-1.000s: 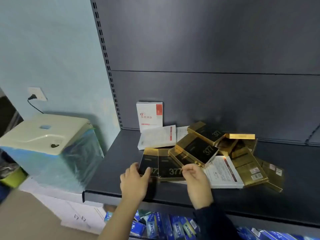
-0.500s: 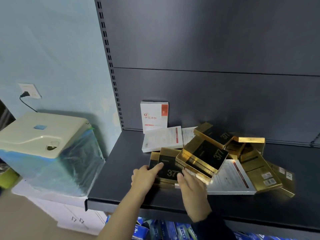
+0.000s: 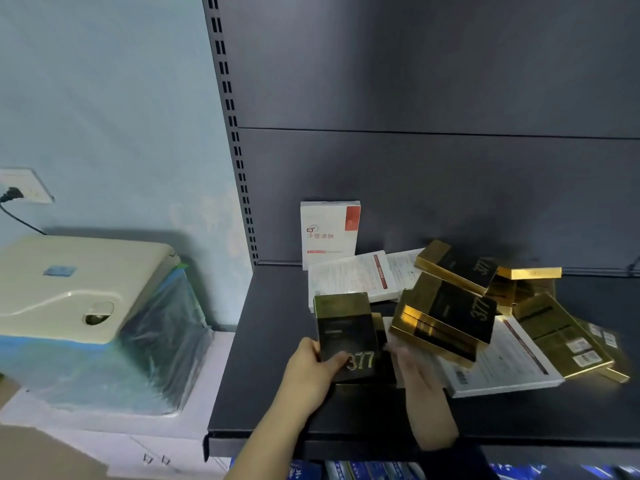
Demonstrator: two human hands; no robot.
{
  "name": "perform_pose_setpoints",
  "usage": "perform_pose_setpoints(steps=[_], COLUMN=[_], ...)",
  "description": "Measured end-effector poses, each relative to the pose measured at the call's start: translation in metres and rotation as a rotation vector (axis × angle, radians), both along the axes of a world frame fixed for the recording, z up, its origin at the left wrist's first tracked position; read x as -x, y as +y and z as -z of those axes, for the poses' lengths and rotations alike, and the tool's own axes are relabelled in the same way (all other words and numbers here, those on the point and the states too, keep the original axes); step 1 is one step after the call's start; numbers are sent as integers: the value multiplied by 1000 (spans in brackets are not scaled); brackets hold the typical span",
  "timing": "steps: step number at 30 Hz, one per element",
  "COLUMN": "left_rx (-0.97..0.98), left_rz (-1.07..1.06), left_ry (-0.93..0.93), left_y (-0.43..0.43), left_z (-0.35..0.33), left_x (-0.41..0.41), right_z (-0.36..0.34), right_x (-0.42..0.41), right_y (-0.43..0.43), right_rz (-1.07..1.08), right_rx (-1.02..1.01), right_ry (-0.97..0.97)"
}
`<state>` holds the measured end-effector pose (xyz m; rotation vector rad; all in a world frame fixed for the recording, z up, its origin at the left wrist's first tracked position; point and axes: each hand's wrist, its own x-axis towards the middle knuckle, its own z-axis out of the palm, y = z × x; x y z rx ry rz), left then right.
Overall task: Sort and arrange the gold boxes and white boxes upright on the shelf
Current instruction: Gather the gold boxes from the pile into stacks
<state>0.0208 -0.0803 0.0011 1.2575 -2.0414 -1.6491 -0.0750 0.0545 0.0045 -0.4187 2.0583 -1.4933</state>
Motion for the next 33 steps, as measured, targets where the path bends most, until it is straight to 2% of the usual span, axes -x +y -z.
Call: perform_pose_setpoints(steps=[4,8,12,14,16,18,20,21,22,24,26,28,29,30,32,33], left_rx=[-8,-9,-119,-269,-363,-402,-448,-449,-437,-406,-382,-382,-389,-396,-399,-392], left_rz=[-6,0,-23,-69,-88,-102,-153,-181,-206,-243,-269,-282,-290,-298,-323,-343], left_ry=[6,28,95,196,264,309,371,389,394,401,422,450,460,466,468,471], left_y=[3,12,18,18,16,12,5,1,-2,-7,-6,0,3,6,12,13], left_z=[-4,-9,-12,-10,-8,-7,-5,-4,-3,1,3,4,6,7,7,7], left_x=[-1,7,15,16,14,10,2,-2,-7,-13,-15,-14,-11,-9,-2,1], right_z=[0,9,14,18,36,24,-4,-19,-36,-50,-52,-45,-41,-36,-27,-26], right_x=[-6,-8,-3,14,36,44,48,51,58,73,94,116,125,134,144,144], right_y=[-2,-8,6,2,21,24,30,38,43,57,64,67,67,67,65,63], right_rz=[-61,-37,-118,-172,-280,-293,-282,-204,-100,25,125,177,175,137,84,70], right_rx=[-30,-172,-34,-44,79,121,163,207,249,223,31,-204,-283,-281,-166,-127], right_ry=[48,122,123,26,-37,-227,-295,-295,-217,110,369,504,458,335,95,38])
